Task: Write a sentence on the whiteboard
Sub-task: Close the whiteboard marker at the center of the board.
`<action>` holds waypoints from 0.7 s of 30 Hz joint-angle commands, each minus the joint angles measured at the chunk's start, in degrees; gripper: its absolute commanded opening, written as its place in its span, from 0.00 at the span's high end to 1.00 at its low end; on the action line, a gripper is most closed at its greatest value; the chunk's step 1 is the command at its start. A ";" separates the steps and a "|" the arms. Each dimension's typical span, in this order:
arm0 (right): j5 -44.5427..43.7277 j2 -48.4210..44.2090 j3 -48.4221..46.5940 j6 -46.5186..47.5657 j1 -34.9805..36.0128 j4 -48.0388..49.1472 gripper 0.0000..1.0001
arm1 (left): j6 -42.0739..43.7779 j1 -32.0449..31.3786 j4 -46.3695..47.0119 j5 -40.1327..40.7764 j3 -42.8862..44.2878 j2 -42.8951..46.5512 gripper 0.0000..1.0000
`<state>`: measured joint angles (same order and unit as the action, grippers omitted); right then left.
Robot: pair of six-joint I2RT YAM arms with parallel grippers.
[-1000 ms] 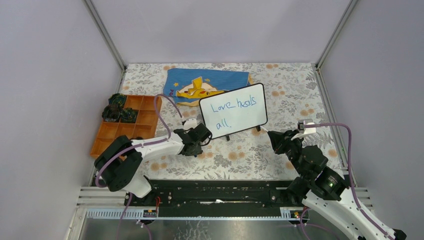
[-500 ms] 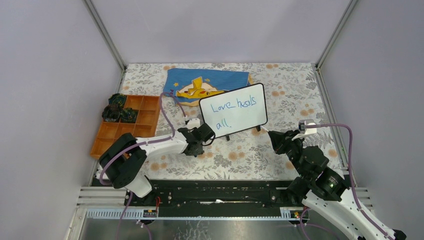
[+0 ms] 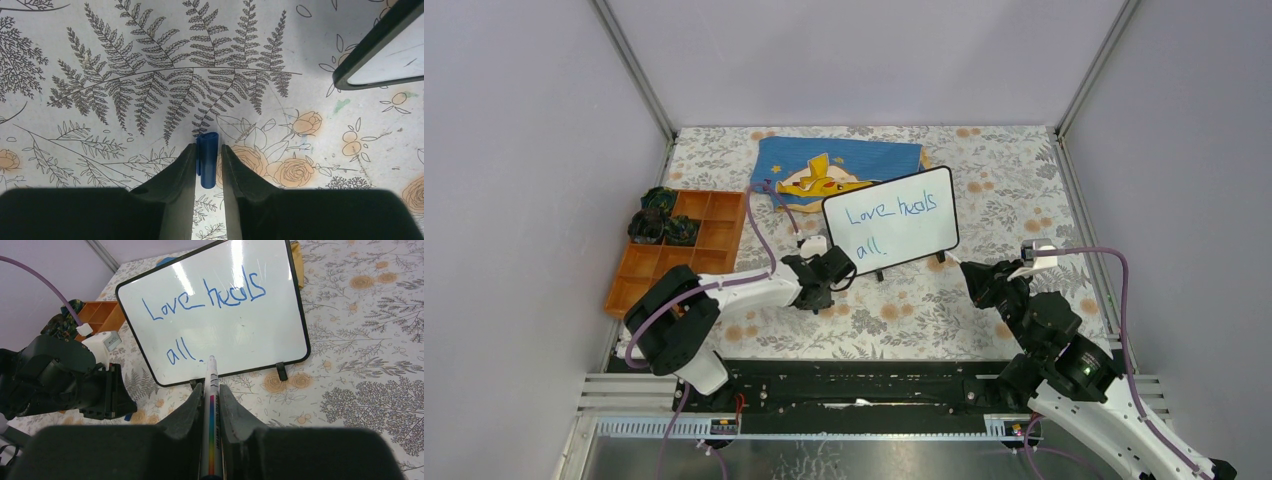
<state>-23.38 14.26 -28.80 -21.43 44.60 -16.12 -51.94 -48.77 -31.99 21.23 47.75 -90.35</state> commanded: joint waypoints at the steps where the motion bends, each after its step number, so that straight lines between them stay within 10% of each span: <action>1: -1.27 0.79 -1.41 0.72 -0.25 1.66 1.00 | 0.14 -0.25 -0.85 -0.17 -3.39 -1.99 0.71; 12: -1.11 1.41 -2.51 1.07 -0.26 1.28 1.00 | -0.27 -0.21 -0.73 0.39 -4.53 1.36 1.00; 21: -1.36 1.91 -3.29 2.15 -0.25 1.54 1.00 | -1.24 -0.18 -4.66 4.88 -1.48 14.60 1.00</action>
<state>-23.38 15.55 -29.10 -20.93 44.60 -16.12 -52.21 -48.77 -33.50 22.15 43.99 -81.87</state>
